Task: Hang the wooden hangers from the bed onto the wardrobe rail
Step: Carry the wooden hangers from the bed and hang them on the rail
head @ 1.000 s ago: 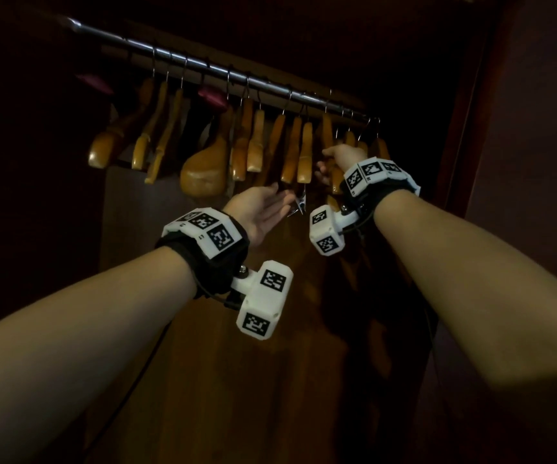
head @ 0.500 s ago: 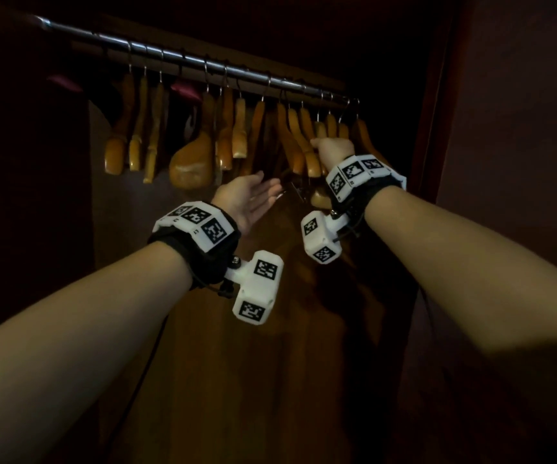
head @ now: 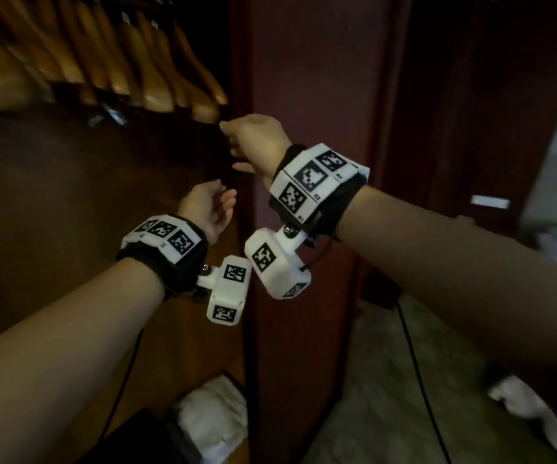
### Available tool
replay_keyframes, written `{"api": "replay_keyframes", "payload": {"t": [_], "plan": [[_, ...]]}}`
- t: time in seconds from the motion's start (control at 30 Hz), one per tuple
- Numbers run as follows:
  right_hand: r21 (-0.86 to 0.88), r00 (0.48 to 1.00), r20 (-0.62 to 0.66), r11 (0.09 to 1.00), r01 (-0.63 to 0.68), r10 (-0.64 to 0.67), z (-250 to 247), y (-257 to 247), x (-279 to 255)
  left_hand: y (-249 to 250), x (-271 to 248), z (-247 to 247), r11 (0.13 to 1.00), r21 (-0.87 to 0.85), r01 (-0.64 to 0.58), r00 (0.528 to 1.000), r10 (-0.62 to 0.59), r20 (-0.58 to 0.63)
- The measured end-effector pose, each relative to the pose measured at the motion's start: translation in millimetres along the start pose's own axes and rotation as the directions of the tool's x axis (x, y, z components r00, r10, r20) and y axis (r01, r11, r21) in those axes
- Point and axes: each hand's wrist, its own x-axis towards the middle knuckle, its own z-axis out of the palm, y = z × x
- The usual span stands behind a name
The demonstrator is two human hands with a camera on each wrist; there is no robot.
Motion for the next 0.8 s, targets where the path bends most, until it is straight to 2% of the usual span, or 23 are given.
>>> {"api": "replay_keyframes", "payload": {"t": [0.13,0.23,0.4,0.5,0.6,0.67,0.77,0.8], "plan": [[-0.056,0.986,-0.13,0.992,-0.112,0.104,-79,37,-47,-59,-19,72,0.99,0.041,0.132,0.976,-0.137,0.168],[-0.02,0.934,-0.294,0.976,-0.218,0.203,-153,61,-82,-106,-46,130,0.972,0.072,0.222,0.93,-0.233,0.284],[0.056,0.781,-0.535,0.937,-0.346,0.321,-282,96,-154,-177,-109,225,0.95,0.125,0.287,0.844,-0.312,0.436],[0.099,0.693,-0.613,0.907,-0.41,0.38,-360,122,-207,-215,-152,283,0.933,0.178,0.314,0.798,-0.361,0.482],[0.086,0.577,-0.715,0.868,-0.489,0.396,-439,143,-273,-261,-201,345,0.913,0.217,0.346,0.757,-0.409,0.509],[0.155,0.506,-0.739,0.844,-0.514,0.444,-491,150,-318,-292,-238,387,0.899,0.235,0.369,0.718,-0.436,0.542],[0.231,0.449,-0.741,0.817,-0.529,0.5,-562,160,-381,-337,-292,445,0.89,0.235,0.39,0.682,-0.451,0.576],[0.253,0.403,-0.768,0.814,-0.523,0.498,-584,166,-401,-353,-308,461,0.886,0.252,0.389,0.662,-0.459,0.592]]}}
